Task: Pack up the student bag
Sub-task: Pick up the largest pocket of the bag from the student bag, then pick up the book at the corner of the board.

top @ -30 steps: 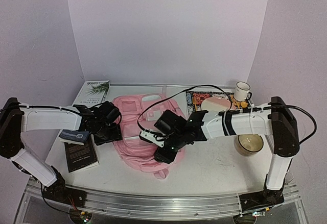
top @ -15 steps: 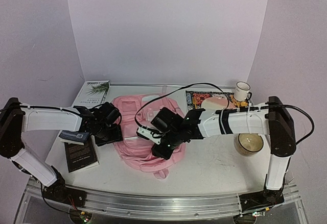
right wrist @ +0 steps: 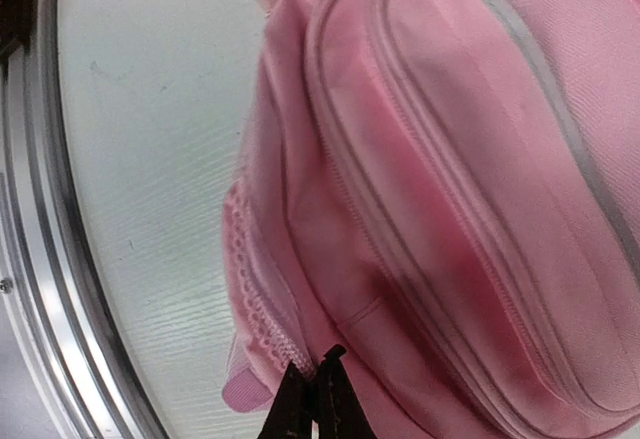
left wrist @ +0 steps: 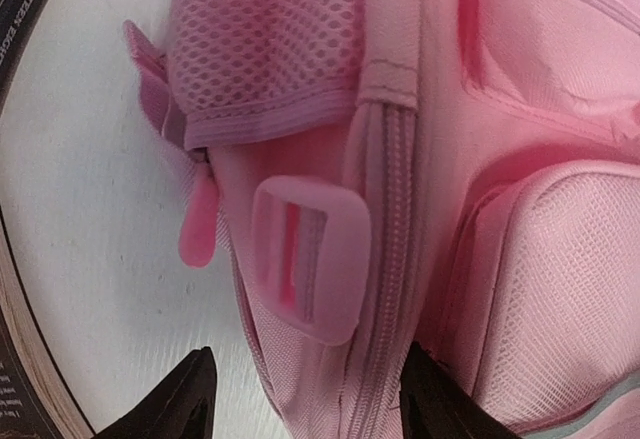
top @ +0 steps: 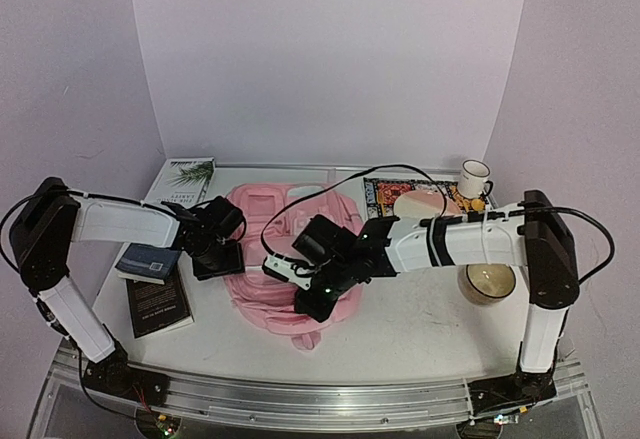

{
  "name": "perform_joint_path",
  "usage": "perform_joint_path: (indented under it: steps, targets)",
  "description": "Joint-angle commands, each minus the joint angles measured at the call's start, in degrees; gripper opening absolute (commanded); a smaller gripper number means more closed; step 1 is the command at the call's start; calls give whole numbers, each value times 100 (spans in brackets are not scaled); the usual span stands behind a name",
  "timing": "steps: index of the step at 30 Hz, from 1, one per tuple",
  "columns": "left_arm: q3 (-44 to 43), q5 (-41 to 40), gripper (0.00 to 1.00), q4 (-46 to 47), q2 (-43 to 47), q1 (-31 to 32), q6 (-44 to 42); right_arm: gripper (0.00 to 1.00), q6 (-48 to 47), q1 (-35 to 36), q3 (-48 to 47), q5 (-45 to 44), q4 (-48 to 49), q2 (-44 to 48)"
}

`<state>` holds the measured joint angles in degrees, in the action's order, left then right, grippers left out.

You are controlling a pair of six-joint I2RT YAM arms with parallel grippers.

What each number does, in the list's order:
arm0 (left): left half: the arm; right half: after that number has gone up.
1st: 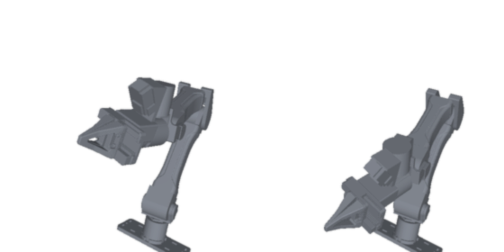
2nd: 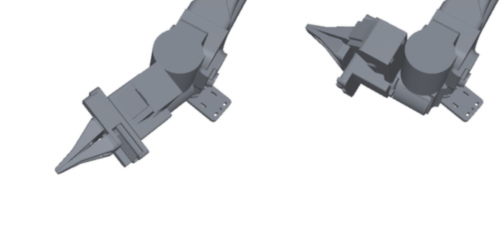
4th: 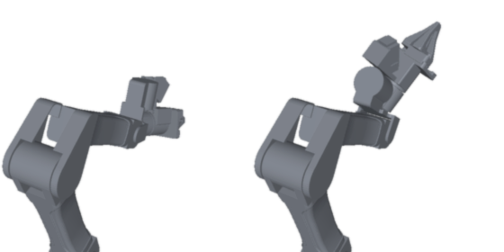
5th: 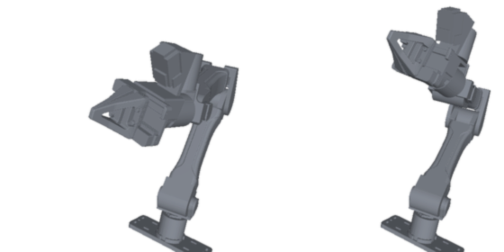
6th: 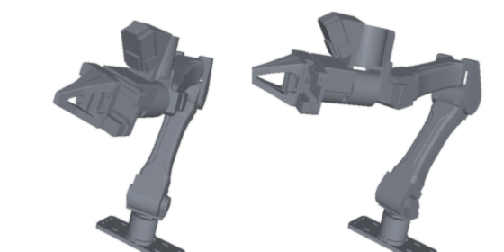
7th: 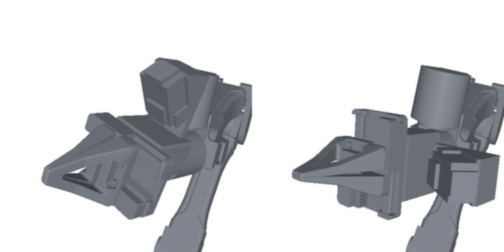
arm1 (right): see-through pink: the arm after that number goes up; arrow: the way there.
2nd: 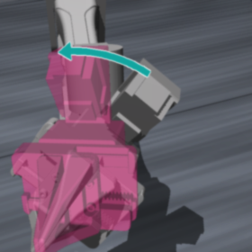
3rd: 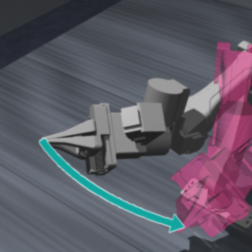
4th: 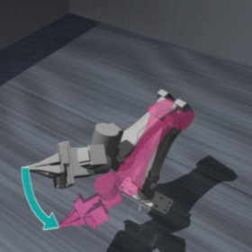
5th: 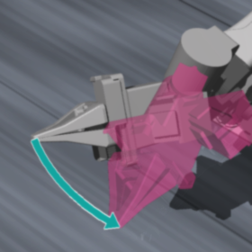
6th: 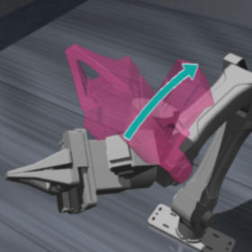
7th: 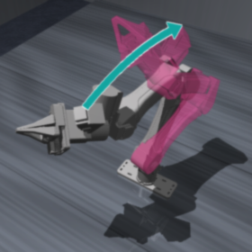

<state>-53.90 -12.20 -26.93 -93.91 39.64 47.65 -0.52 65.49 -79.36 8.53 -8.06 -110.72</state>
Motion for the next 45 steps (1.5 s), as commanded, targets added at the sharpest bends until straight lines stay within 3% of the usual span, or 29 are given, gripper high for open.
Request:
perform_joint_path:
  steps: [1,4,12,22,28,35,45]
  targets:
    - [-549,88,64,571,-269,-339,-471,0,487,286,-392,832,325,160]
    - [-704,142,64,626,-249,-509,-642,0,683,306,-638,676,462,55]
    - [-624,64,68,658,369,-936,-677,0,969,306,-1238,-837,562,-50]
    - [-325,494,73,821,1062,-1960,-437,0,954,302,-1140,-644,481,-608]
    - [14,1383,73,1308,1051,-2883,4,2,1059,306,-1021,-780,511,-794]
    - [371,1987,72,2507,852,-3594,1045,29,1093,306,-610,-738,1095,-491]
    - [66,1838,64,3575,-325,-3943,2085,71,1234,298,-95,-1145,1497,-46]
